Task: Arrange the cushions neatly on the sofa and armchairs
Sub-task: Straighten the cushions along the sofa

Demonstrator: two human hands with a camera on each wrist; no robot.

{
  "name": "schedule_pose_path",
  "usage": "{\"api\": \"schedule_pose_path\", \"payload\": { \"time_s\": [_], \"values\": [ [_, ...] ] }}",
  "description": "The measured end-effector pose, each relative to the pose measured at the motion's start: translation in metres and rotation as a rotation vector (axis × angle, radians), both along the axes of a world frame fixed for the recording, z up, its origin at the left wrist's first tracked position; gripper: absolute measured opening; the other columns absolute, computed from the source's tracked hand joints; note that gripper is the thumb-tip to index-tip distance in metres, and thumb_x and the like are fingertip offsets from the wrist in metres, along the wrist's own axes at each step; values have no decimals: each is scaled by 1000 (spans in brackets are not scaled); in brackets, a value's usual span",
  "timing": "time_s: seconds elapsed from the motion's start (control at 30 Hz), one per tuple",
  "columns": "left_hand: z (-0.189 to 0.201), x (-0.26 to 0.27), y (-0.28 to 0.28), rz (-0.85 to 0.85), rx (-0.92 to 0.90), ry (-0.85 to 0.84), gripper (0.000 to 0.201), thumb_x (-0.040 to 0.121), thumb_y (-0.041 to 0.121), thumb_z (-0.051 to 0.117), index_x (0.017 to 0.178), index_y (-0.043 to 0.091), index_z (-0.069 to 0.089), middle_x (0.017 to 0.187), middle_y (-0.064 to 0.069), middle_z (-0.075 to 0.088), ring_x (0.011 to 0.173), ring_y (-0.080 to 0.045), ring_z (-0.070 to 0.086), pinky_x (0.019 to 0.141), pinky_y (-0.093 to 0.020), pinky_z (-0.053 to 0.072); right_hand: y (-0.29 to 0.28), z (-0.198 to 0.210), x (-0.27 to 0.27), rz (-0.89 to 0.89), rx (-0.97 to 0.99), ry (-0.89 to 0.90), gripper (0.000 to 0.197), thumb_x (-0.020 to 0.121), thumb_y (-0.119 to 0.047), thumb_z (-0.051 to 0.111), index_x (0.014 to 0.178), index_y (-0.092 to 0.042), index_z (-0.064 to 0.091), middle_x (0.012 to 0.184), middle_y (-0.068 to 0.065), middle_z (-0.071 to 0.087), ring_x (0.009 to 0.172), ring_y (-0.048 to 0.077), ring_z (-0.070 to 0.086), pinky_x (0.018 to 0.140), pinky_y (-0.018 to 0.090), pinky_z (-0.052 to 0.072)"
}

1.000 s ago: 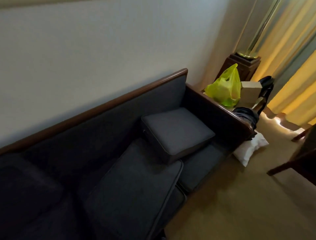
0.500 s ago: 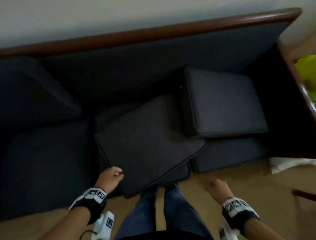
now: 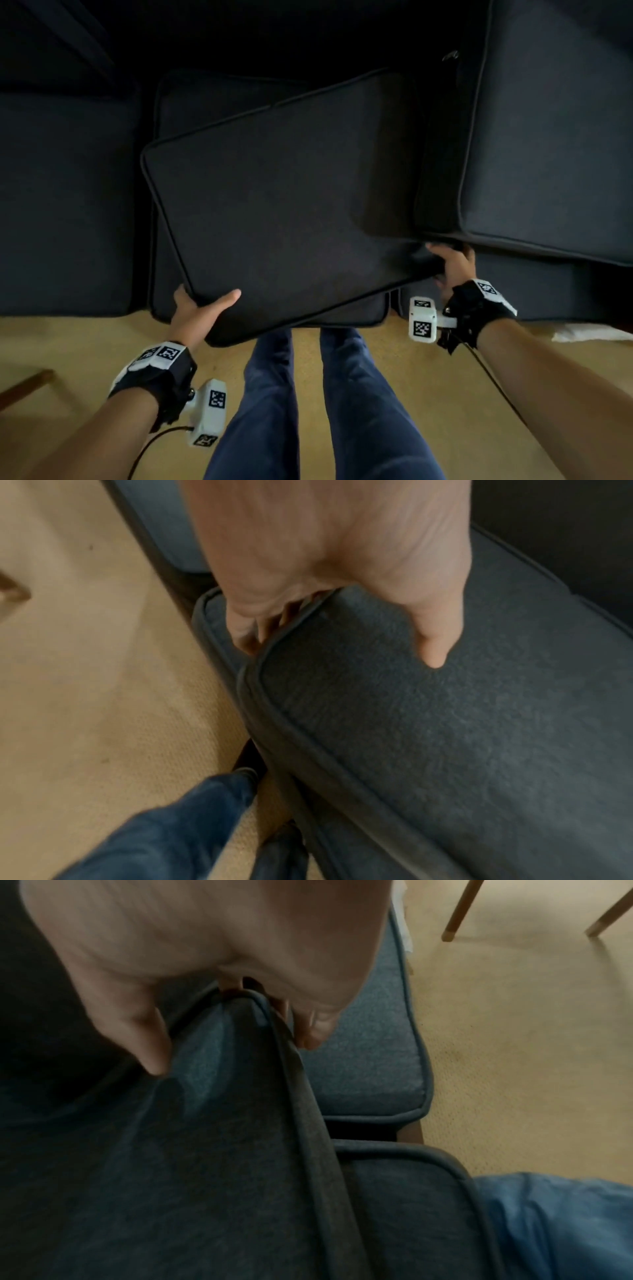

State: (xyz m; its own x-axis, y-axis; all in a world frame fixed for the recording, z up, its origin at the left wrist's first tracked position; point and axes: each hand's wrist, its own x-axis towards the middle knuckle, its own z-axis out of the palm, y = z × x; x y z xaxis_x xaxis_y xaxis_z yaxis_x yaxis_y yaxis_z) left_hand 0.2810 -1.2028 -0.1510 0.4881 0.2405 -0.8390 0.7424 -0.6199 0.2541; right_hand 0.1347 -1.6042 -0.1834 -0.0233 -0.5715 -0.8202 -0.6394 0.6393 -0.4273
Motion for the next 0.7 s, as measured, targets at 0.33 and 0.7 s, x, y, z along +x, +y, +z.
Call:
{"api": "schedule_pose_path", "payload": {
  "time_s": [0.33,0.7],
  "values": [
    [11,-3,1,263,-105,-42,91,71,28,88,145,18,37,133,-7,58,114,-27,55,104,-44,43,-3,9,-20,-13,44,-5,31,79,-24,75,93,-41,53,98,5,61,78,17,54,57,30,38],
    [80,39,1,355,-245,-285,41,80,25,77,116,6,68,105,-9,73,95,-20,68,75,-29,49,18,25,-8,-55,100,-6,74,71,-42,78,137,-21,51,104,6,55,71,18,46,55,30,33]
  ]
}}
